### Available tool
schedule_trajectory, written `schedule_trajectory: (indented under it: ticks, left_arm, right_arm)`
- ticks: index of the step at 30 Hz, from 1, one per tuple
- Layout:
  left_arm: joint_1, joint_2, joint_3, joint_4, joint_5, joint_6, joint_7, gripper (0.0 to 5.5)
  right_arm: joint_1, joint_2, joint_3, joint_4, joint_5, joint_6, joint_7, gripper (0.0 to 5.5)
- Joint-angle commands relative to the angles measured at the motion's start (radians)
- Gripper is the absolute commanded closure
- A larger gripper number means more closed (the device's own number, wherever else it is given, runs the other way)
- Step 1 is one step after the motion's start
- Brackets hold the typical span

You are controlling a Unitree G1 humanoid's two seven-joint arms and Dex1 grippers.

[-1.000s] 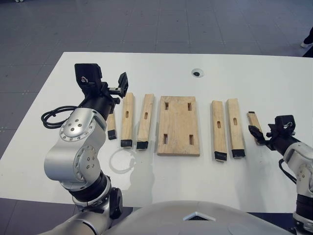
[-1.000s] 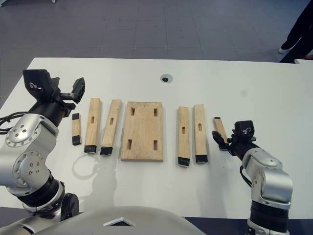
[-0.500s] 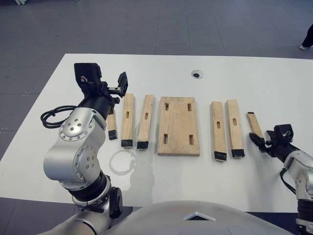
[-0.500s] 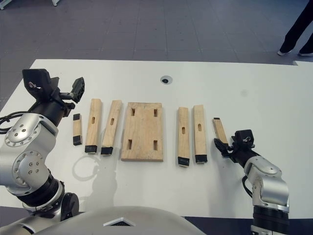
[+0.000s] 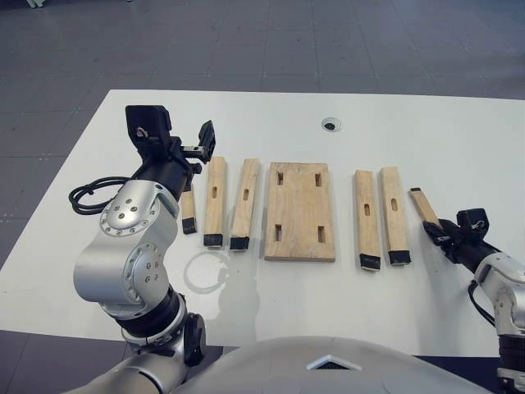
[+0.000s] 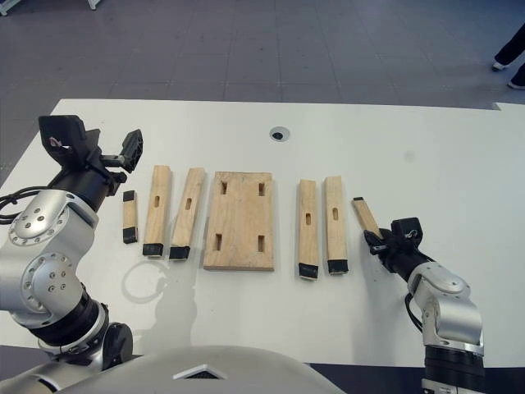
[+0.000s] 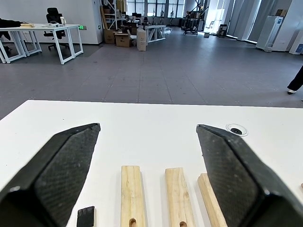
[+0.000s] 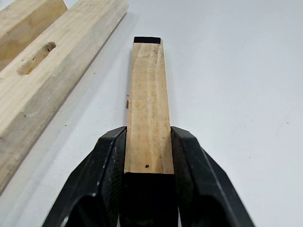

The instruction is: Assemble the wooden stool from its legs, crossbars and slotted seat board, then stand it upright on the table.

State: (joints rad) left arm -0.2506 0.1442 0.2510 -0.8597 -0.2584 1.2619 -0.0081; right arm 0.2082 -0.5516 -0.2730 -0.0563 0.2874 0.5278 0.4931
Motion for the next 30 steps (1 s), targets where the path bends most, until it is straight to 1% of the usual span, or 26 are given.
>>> schedule_trajectory:
  ticks: [1,3,5,8,11,13,15,17,20,25,30]
  left_arm:
    - [-0.016,-0.002,0.0,0.008,0.007,0.007,0.008,1.72]
    - [-0.014,-0.001,0.011,0.021,-0.002,0.011,-0.003,1.72]
    - [-0.02,0.014,0.039,0.051,-0.014,0.015,-0.022,1.72]
    - [-0.056,0.042,0.107,0.11,-0.05,0.027,-0.064,1.72]
    - [-0.178,0.015,0.259,0.218,-0.166,0.182,-0.15,1.72]
    - [-0.302,-0.021,0.374,0.304,-0.236,0.286,-0.203,1.72]
    - [-0.445,-0.073,0.5,0.404,-0.302,0.342,-0.214,1.72]
    - [-0.57,-0.122,0.616,0.501,-0.381,0.352,-0.186,1.72]
    - [-0.693,-0.187,0.715,0.614,-0.455,0.352,-0.096,1.72]
    - [-0.745,-0.336,0.754,0.668,-0.602,0.352,0.089,1.72]
    - [-0.745,-0.379,0.757,0.689,-0.742,0.352,0.229,1.72]
  right_arm:
    - [0.046,0.003,0.021,0.095,-0.037,0.052,-0.024,4.19]
    - [-0.004,-0.017,0.008,0.102,-0.054,0.005,-0.037,4.19]
    - [-0.092,-0.044,-0.034,0.1,-0.044,-0.016,-0.059,4.19]
    - [-0.245,-0.052,-0.083,0.023,-0.005,0.02,-0.117,4.19]
    - [-0.39,-0.009,-0.055,-0.092,0.025,0.075,-0.172,4.19]
    - [-0.447,0.044,0.003,-0.16,0.041,0.112,-0.195,4.19]
    - [-0.502,0.095,0.077,-0.222,0.052,0.133,-0.205,4.19]
    - [-0.562,0.144,0.129,-0.25,0.06,0.148,-0.211,4.19]
    - [-0.656,0.207,0.193,-0.269,0.071,0.173,-0.223,4.19]
    - [-0.735,0.282,0.253,-0.284,0.082,0.183,-0.232,4.19]
    - [-0.764,0.337,0.275,-0.337,0.098,0.216,-0.25,4.19]
